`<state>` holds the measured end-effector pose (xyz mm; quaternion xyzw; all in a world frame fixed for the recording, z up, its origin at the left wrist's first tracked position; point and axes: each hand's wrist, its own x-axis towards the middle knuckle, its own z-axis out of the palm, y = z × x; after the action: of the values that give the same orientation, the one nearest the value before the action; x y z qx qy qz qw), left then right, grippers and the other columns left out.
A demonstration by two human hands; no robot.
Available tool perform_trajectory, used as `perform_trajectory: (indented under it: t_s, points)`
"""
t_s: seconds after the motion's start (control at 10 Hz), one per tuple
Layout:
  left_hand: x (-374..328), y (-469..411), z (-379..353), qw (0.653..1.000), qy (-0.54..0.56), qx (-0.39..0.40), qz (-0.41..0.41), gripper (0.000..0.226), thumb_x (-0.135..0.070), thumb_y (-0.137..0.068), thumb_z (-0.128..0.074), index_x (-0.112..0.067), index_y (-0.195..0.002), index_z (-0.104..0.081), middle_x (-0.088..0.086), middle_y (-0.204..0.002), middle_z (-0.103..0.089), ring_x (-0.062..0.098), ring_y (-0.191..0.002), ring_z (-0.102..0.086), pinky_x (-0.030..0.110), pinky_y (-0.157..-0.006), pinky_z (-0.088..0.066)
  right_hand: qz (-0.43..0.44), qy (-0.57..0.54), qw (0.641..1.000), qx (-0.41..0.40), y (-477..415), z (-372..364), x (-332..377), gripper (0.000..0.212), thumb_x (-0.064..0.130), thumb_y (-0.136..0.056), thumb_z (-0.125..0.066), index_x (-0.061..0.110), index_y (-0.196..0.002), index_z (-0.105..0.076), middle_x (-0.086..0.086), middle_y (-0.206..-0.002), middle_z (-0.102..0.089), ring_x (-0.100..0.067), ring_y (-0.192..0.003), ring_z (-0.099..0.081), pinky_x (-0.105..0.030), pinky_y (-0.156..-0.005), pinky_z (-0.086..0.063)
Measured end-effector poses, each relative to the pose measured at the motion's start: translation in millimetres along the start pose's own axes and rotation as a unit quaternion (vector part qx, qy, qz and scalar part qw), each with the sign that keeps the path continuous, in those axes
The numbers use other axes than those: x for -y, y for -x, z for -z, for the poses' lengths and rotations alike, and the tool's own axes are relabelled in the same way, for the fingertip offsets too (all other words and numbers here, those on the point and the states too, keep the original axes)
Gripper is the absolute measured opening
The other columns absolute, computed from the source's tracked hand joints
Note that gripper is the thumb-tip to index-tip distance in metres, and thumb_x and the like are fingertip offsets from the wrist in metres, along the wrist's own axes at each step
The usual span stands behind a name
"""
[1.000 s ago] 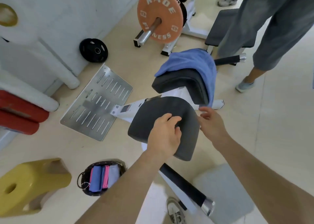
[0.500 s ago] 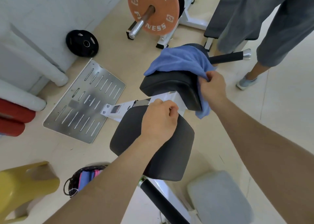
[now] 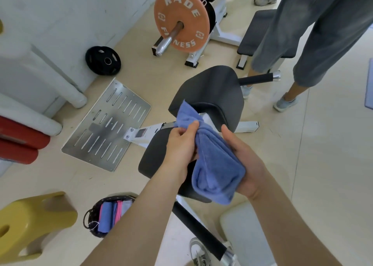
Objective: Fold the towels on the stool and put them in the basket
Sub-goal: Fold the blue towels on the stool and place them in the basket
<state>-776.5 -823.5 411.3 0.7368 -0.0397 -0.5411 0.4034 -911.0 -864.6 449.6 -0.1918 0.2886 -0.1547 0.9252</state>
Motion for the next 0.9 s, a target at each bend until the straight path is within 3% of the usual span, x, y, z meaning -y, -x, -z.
perform_trajectory:
  t_s: [0.1, 0.2, 0.3, 0.4, 0.5, 0.6, 0.7, 0.8, 0.9]
  points:
    - [-11, 58, 20, 0.972, -0.024, -0.088, -0.216, 0.023, -0.028, -0.085, -0.068, -0.027, -0.104, -0.054, -0.007, -0.086, -0.062, 0.010, -0.080, -0.062, 0.020, -0.069, -0.052, -0.034, 0.094, 0.995, 0.004, 24, -20, 1, 0.068, 0.041, -0.070, -0.079, 0.002, -0.123, -0.060, -0.017, -0.107, -0.059, -0.020, -0.090, -0.061, -0.029, -0.081, -0.053]
    - [-18, 103, 50, 0.929, -0.041, -0.023, -0.366, 0.029, 0.004, -0.089, -0.055, -0.021, -0.096, -0.070, -0.013, -0.088, -0.070, 0.002, -0.084, -0.065, 0.012, -0.073, -0.049, -0.017, 0.325, 0.944, 0.044, 49, -55, 9, 0.038, 0.023, -0.080, -0.065, 0.003, -0.113, -0.065, -0.019, -0.110, -0.068, -0.022, -0.095, -0.065, -0.027, -0.084, -0.055]
    - [-30, 150, 84, 0.915, -0.061, 0.016, -0.397, 0.027, -0.006, -0.087, -0.050, -0.015, -0.085, -0.074, 0.001, -0.090, -0.074, 0.016, -0.090, -0.068, 0.025, -0.080, -0.054, -0.014, 0.519, 0.844, 0.135, 66, -113, 17, 0.013, 0.000, -0.088, -0.060, 0.006, -0.096, -0.068, -0.003, -0.085, -0.068, -0.008, -0.080, -0.062, -0.016, -0.074, -0.050]
    - [-32, 196, 123, 0.878, -0.128, -0.023, -0.461, 0.019, -0.019, -0.082, -0.056, -0.020, -0.091, -0.073, -0.006, -0.096, -0.073, 0.008, -0.096, -0.066, 0.024, -0.088, -0.050, 0.005, 0.702, 0.686, 0.191, 69, -172, 6, 0.017, 0.003, -0.080, -0.065, 0.017, -0.071, -0.065, 0.008, -0.065, -0.058, -0.002, -0.063, -0.052, -0.018, -0.064, -0.045]
    - [-23, 238, 169, 0.859, -0.146, -0.055, -0.487, 0.027, -0.014, -0.082, -0.059, -0.024, -0.104, -0.070, -0.012, -0.099, -0.073, 0.001, -0.096, -0.066, 0.017, -0.087, -0.048, 0.030, 0.728, 0.647, 0.225, 71, -224, -20, 0.013, 0.002, -0.076, -0.068, 0.015, -0.073, -0.068, 0.017, -0.066, -0.063, 0.004, -0.065, -0.057, -0.016, -0.067, -0.047]
    - [-7, 272, 218, 0.883, -0.131, -0.005, -0.452, 0.024, -0.016, -0.088, -0.059, -0.010, -0.111, -0.065, 0.001, -0.097, -0.071, 0.014, -0.088, -0.066, 0.027, -0.080, -0.052, 0.057, 0.707, 0.652, 0.269, 74, -272, -53, 0.014, -0.004, -0.076, -0.067, 0.006, -0.086, -0.065, -0.004, -0.085, -0.069, -0.011, -0.080, -0.066, -0.026, -0.077, -0.051]
    - [23, 298, 264, 0.918, -0.057, 0.000, -0.392, 0.030, -0.026, -0.089, -0.063, 0.001, -0.104, -0.063, 0.013, -0.090, -0.066, 0.016, -0.081, -0.062, 0.031, -0.075, -0.050, 0.052, 0.676, 0.665, 0.312, 77, -313, -90, 0.026, -0.007, -0.076, -0.067, 0.009, -0.096, -0.061, -0.018, -0.089, -0.065, -0.027, -0.085, -0.066, -0.037, -0.084, -0.052]
    - [60, 328, 313, 0.926, 0.024, -0.075, -0.369, 0.019, -0.025, -0.075, -0.072, -0.008, -0.083, -0.069, 0.014, -0.078, -0.069, 0.017, -0.074, -0.062, 0.031, -0.069, -0.050, 0.045, 0.673, 0.659, 0.333, 80, -349, -134, 0.029, -0.005, -0.075, -0.067, 0.014, -0.096, -0.061, -0.006, -0.075, -0.058, -0.014, -0.071, -0.054, -0.028, -0.070, -0.044]
    - [96, 365, 361, 0.932, 0.011, -0.103, -0.347, 0.017, -0.023, -0.067, -0.080, -0.018, -0.066, -0.063, -0.002, -0.059, -0.060, 0.008, -0.054, -0.052, 0.016, -0.051, -0.041, 0.058, 0.718, 0.612, 0.327, 84, -379, -181, 0.022, -0.003, -0.078, -0.069, 0.014, -0.091, -0.064, 0.009, -0.054, -0.049, -0.005, -0.054, -0.044, -0.016, -0.052, -0.034]
